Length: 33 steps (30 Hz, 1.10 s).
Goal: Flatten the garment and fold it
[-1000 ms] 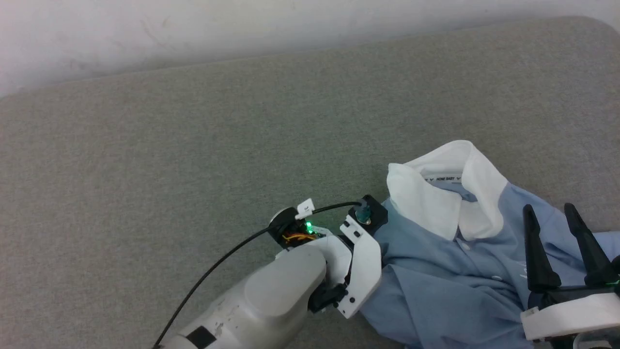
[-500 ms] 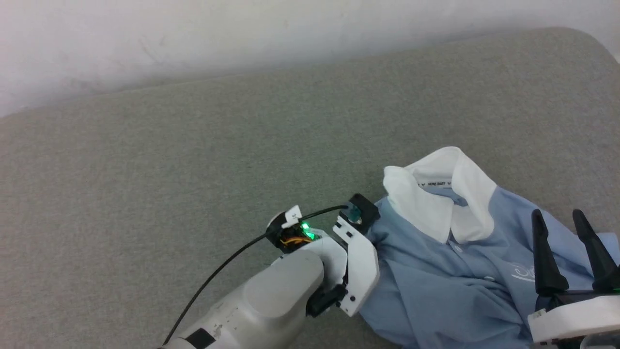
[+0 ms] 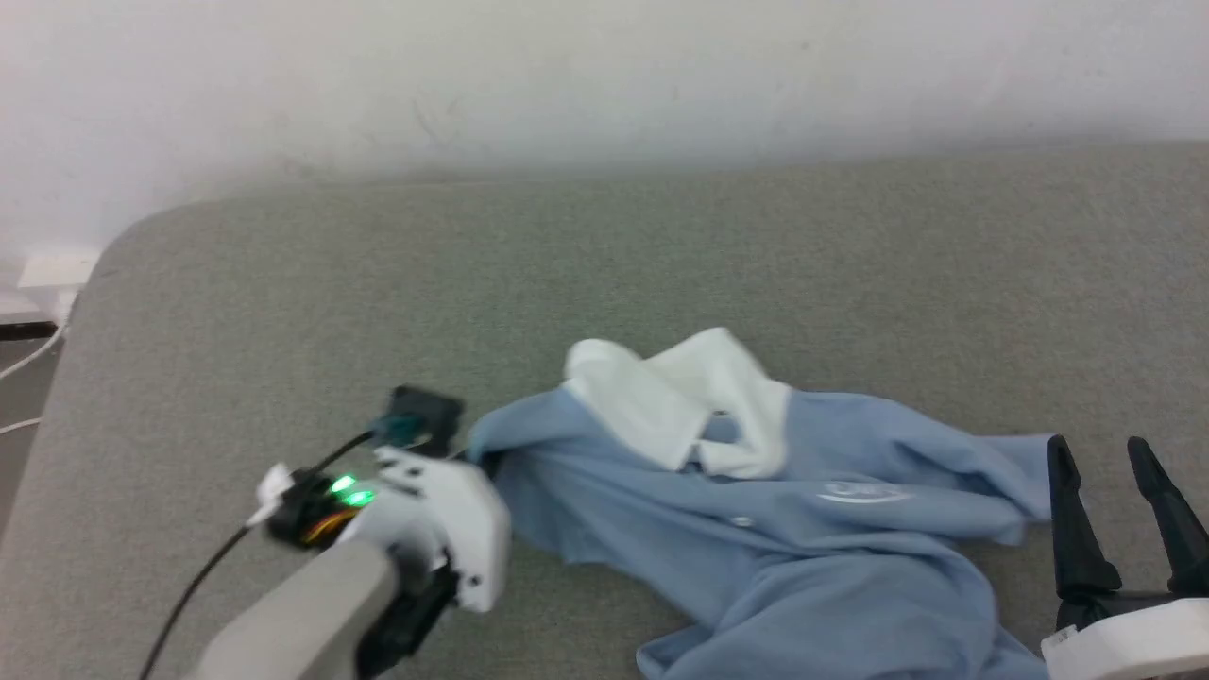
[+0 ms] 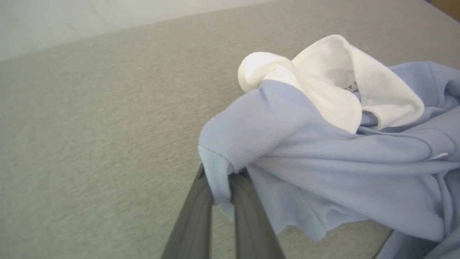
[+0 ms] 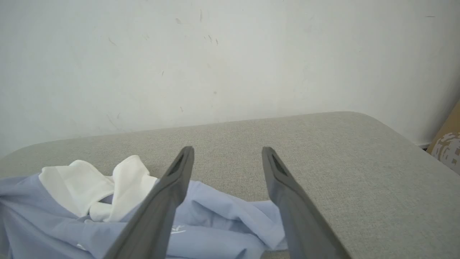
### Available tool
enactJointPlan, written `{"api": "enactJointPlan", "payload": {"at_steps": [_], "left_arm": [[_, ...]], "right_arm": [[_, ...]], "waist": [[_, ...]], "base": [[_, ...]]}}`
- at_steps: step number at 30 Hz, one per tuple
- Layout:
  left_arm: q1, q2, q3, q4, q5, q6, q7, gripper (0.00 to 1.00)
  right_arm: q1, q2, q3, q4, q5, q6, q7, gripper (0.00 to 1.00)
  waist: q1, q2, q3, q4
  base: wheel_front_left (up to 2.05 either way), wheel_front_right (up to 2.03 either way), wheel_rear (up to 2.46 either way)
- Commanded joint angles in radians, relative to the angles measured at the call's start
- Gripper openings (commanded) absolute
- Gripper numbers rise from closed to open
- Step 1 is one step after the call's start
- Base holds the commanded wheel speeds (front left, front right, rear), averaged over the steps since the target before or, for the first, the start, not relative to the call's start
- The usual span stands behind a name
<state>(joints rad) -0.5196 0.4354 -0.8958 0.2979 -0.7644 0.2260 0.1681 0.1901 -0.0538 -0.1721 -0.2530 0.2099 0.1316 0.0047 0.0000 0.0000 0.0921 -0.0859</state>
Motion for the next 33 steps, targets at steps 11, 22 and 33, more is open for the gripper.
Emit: {"api": "enactJointPlan", "payload": {"at_steps": [11,22,33], "left_arm": [[0.285,0.101,0.193,-0.092,-0.186,0.155,-0.101,1.00],[0.400,0.045,0.235,-0.127,-0.248,0.191,-0.178,1.00],[0.296,0.007,0.117,0.083,-0.277,0.089,0.048,0.21]], "right_arm": [[0.008,0.003,0.008,-0.014,0.008,-0.001,0.013,1.00],[0.019,0.003,0.015,0.003,0.034,-0.001,0.010,1.00],[0.000,0.004,0.024,0.013,0.038,-0.001,0.011,1.00]], "waist": [[0.0000,0.0000,-0.021,0.054],[0.0000,0.0000,-0.036,0.062],[0.0000,0.0000,-0.028,0.040]], "base": [[0.00,0.00,0.00],[0.00,0.00,0.00],[0.00,0.00,0.00]]}}
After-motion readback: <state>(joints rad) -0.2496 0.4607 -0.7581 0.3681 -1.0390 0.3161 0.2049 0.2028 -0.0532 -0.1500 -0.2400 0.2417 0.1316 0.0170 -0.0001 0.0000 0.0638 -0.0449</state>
